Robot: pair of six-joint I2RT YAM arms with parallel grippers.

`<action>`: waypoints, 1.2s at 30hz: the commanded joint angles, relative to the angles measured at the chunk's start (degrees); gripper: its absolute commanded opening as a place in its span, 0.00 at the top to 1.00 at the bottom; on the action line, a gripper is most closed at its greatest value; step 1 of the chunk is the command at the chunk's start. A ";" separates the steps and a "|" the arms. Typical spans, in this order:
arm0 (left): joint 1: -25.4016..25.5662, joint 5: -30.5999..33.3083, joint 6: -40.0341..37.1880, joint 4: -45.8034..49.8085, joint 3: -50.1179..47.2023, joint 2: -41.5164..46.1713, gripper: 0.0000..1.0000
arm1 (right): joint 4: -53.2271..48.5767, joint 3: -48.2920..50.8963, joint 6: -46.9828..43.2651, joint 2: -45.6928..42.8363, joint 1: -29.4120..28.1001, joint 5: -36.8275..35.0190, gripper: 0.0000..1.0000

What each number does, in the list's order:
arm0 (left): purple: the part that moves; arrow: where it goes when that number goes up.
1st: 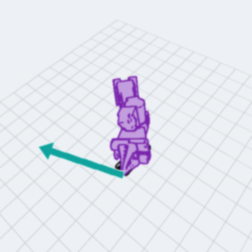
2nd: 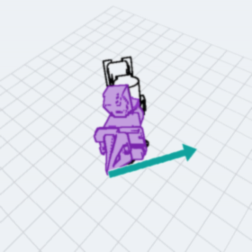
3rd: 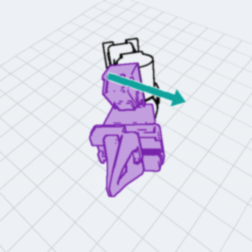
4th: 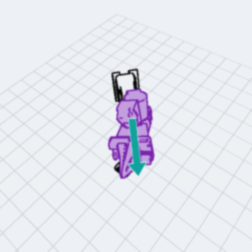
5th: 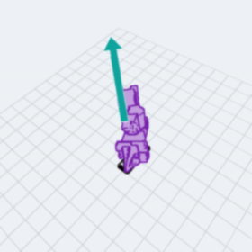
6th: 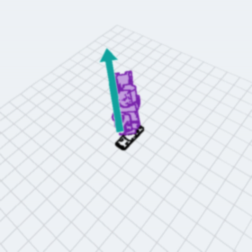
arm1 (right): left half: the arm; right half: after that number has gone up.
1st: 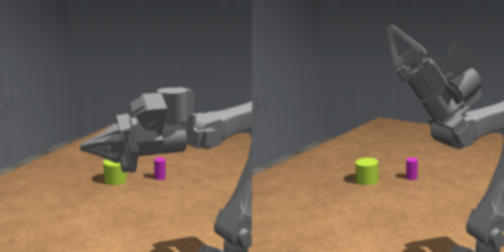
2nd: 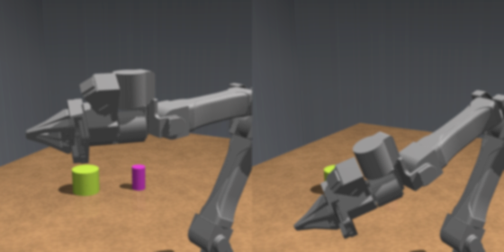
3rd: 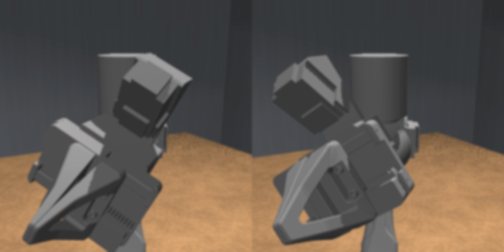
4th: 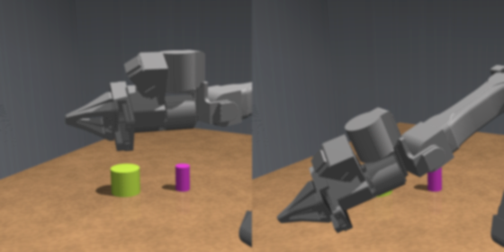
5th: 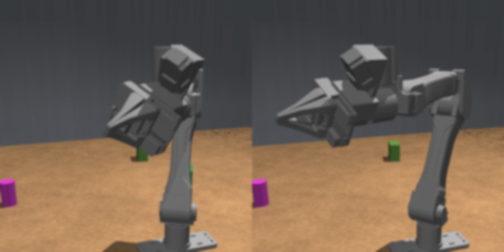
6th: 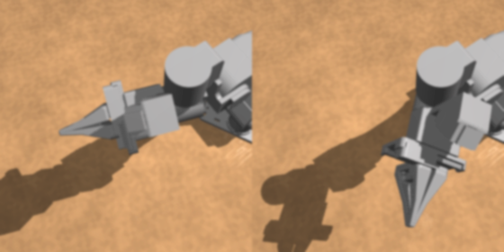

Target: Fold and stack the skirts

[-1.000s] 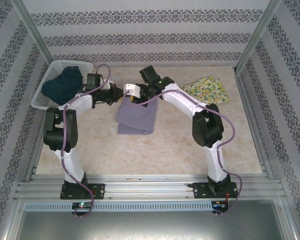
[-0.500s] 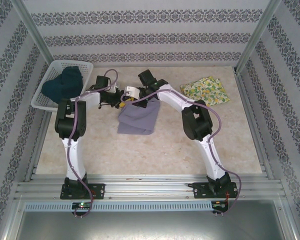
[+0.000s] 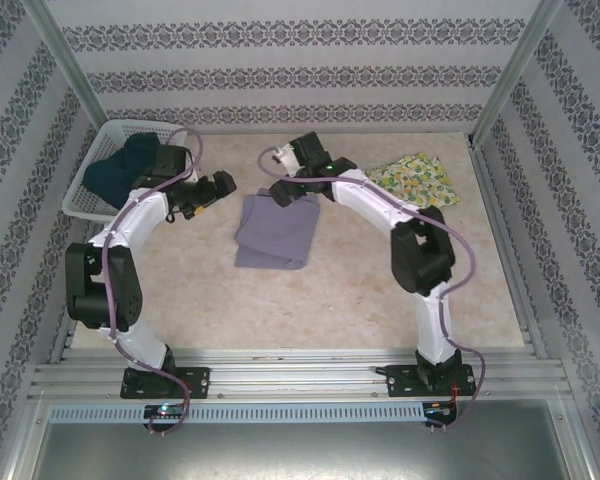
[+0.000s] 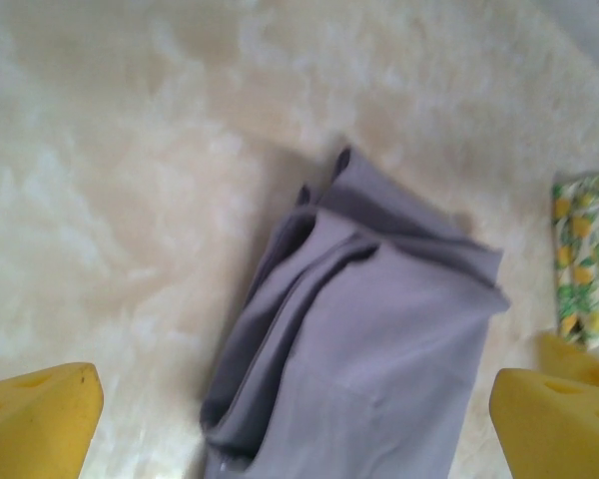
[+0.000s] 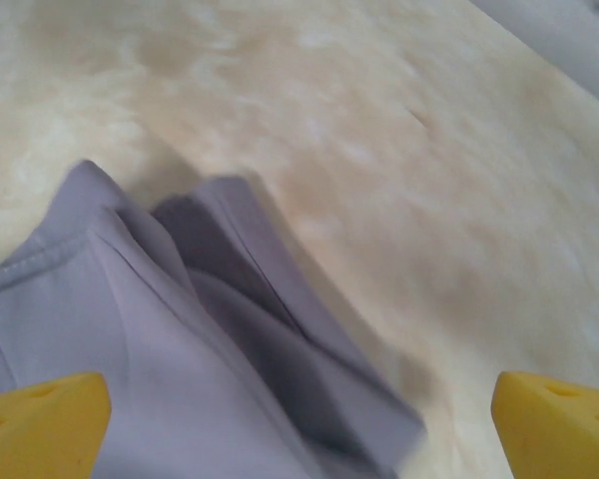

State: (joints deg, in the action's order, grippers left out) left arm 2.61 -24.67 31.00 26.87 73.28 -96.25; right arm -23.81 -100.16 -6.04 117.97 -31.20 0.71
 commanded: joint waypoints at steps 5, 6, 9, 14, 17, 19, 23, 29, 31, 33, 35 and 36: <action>8.91 1.13 3.01 -0.11 -5.46 3.62 0.00 | 1.76 9.17 2.66 -5.87 8.17 21.22 0.02; 10.14 -1.40 4.98 -3.25 -6.43 3.76 0.00 | -1.92 6.26 -3.90 -3.66 8.02 21.93 0.05; 12.70 -9.76 13.60 -15.08 -9.18 2.08 0.12 | -4.61 0.03 -15.54 2.62 7.89 21.78 0.08; 15.38 -12.06 22.99 -27.70 -12.15 -3.61 0.54 | -18.66 -21.42 -21.85 16.71 7.49 29.25 0.10; 15.78 -11.51 22.71 -26.47 -12.72 -5.97 0.63 | -24.43 -30.90 -25.37 23.50 5.83 28.55 0.13; 15.78 -9.36 19.76 -22.32 -13.17 -6.49 0.64 | -25.96 -35.40 -26.73 27.27 4.40 19.85 0.20; 15.55 -6.50 15.01 -15.77 -15.30 -6.72 0.64 | -32.23 -41.17 -25.91 30.96 3.69 9.77 0.43; 12.71 -0.93 5.18 -6.03 -14.51 -7.76 0.63 | -35.07 -25.76 -16.07 21.85 3.44 2.45 0.61; 12.18 0.88 0.96 -2.98 -11.87 -8.84 0.63 | -35.42 -18.80 -9.08 17.48 3.04 2.65 0.62; 11.58 2.08 -2.87 -0.69 -8.52 -10.18 0.62 | -33.30 -10.60 -0.77 12.32 2.61 7.05 0.60; 10.95 2.09 -7.12 2.38 -3.93 -11.46 0.59 | -25.80 0.17 11.18 5.29 1.97 10.47 0.58; 10.63 2.31 -8.77 4.20 -1.73 -11.76 0.59 | -21.07 5.35 16.54 1.92 1.66 12.99 0.55</action>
State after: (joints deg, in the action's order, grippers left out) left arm 14.57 -26.00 31.35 22.94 66.87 -106.72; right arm -51.13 -102.37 -7.66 128.18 -28.47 9.21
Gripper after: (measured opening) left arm 0.412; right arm 0.442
